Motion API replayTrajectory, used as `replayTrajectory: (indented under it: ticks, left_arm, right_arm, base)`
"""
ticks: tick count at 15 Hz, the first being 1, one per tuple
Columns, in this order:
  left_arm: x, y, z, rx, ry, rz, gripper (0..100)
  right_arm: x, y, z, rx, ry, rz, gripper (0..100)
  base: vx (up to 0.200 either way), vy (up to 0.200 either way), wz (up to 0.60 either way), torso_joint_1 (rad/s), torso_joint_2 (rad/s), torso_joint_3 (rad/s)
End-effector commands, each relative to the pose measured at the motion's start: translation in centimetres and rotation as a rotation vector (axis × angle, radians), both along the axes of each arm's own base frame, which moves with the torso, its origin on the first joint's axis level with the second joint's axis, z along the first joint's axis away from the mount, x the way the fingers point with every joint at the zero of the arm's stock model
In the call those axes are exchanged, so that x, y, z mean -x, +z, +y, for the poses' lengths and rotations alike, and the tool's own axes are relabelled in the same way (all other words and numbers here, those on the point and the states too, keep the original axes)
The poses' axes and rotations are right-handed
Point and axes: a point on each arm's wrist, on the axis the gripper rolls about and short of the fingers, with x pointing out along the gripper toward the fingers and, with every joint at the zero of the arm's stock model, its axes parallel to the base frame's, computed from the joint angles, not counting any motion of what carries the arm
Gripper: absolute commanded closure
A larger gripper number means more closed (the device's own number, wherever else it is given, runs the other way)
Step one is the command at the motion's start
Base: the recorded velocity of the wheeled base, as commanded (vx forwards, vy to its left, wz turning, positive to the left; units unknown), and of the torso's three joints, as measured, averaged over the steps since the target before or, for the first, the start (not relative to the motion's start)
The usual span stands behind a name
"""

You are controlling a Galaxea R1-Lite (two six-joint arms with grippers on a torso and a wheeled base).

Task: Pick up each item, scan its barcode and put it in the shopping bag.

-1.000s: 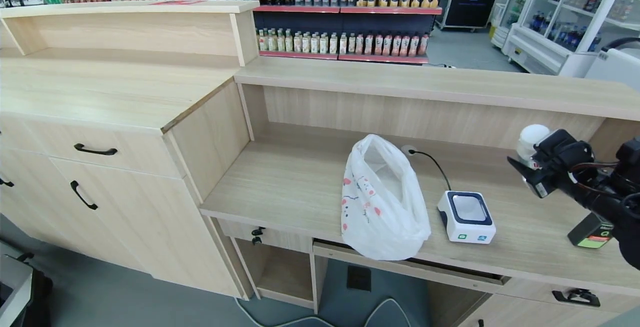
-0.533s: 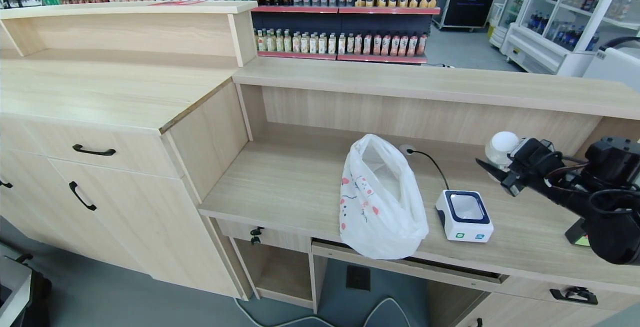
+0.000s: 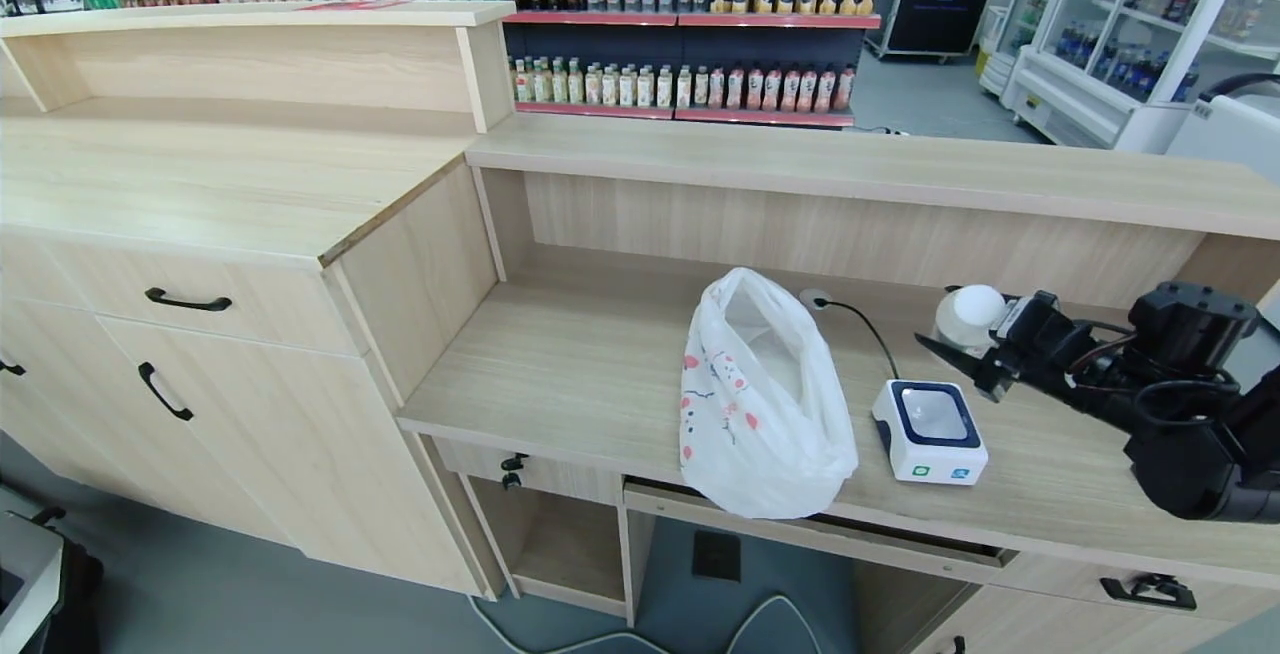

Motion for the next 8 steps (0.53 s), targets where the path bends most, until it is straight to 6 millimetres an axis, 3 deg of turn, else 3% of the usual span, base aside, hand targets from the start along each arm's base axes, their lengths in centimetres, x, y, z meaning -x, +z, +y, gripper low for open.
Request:
replayTrajectory:
  ticks: [1, 8]
  left_arm:
    - [0.0, 0.0, 0.0, 0.000, 0.000, 0.000, 100]
    - [0.0, 0.0, 0.0, 0.000, 0.000, 0.000, 100]
  right_arm:
    - [-0.5, -0.9, -0.1, -0.003, 0.009, 0.012, 100]
    - [-0.8, -2.3, -1.4, -0.002, 0.041, 0.037, 100]
  base:
    - [0.000, 0.000, 0.00, 0.000, 0.00, 0.000]
    - [0.000, 0.000, 0.00, 0.000, 0.00, 0.000]
